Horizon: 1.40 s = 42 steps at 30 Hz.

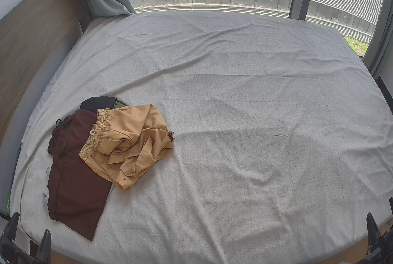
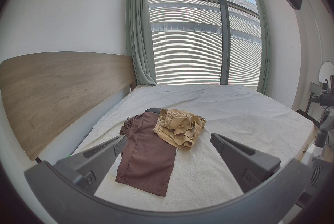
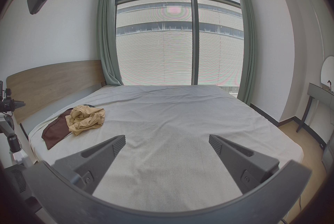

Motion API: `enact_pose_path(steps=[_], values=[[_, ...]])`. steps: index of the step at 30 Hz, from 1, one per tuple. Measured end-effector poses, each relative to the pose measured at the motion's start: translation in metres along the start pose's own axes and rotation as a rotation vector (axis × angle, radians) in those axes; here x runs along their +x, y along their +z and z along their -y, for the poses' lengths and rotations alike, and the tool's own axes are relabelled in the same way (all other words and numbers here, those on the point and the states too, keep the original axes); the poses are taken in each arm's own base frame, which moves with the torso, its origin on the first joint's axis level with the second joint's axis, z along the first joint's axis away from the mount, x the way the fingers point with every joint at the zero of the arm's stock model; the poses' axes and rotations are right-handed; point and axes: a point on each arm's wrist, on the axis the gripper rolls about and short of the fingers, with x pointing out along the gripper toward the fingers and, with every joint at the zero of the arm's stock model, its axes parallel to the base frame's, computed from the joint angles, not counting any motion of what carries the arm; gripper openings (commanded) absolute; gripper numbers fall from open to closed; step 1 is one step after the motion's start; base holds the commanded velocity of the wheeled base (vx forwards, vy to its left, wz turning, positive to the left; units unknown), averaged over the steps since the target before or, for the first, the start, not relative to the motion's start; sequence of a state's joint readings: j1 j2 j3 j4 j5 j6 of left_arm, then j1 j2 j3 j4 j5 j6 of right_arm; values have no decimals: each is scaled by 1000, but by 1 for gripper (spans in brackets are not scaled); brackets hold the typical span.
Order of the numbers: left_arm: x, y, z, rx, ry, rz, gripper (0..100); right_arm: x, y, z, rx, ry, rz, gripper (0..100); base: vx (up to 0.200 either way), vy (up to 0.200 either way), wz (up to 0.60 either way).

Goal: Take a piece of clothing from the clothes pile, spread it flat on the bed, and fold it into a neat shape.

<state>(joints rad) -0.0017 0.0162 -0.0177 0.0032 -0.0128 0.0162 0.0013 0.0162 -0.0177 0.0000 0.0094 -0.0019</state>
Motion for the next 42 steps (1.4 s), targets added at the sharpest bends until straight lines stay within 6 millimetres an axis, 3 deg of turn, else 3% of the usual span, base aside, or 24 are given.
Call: enact_pose_path(steps=[17,26,42], values=[[0,2,0,5,-4,24,100,0,0,0,2,-1,0,100,0,0,0],[-3,33,0,0,-29,110,100,0,0,0,3,-2,0,100,0,0,0],[8,51,1,-58,-171,44,100,0,0,0,4,-2,0,100,0,0,0]])
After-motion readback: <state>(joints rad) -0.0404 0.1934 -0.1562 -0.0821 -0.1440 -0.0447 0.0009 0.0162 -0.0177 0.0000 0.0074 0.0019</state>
